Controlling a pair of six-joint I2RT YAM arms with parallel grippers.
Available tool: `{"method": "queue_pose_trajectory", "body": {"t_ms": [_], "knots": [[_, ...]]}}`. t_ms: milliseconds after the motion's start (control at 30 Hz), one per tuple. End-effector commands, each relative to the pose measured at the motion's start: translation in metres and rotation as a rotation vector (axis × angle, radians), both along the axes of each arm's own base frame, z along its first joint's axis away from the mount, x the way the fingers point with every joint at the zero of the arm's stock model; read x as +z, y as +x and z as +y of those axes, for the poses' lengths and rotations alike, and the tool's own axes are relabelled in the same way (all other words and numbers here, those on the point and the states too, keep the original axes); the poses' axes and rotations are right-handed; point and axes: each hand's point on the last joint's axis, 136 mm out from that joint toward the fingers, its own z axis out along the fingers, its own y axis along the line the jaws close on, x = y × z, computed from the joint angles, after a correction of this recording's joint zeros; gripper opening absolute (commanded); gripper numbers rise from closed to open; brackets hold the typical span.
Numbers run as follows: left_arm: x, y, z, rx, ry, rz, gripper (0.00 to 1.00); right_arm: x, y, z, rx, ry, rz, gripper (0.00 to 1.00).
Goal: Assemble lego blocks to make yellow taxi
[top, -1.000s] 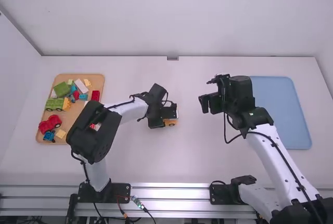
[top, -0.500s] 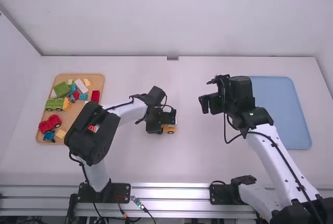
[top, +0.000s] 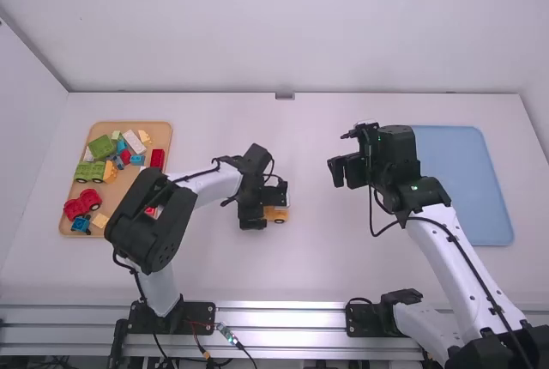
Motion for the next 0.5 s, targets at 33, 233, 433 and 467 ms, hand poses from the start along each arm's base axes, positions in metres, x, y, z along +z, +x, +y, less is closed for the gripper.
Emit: {"method": "queue_pose_trajectory", "body": {"t_ms": [33,233,433,467], "knots": [[0.041,0.018,-0.007,0.038,-0.042,-0.094,0.99,0.006,-0.003,-0.001,0.013,-0.007,-0.027,0.99],[0.103,0.03,0.021,0.187,-0.008,-0.316,0.99,0.012,-0.007,-0.003,0.01,-0.012,-0.043,0.99],[0.138,0.03,0.066,0.417,-0.107,-0.476,0.99,0.008,-0.013,-0.003,0.038,-0.024,-0.084,0.99],[0.143,0.031,0.077,0.478,-0.131,-0.505,0.99,0.006,-0.014,-0.003,0.046,-0.028,-0.101,0.99]]}}
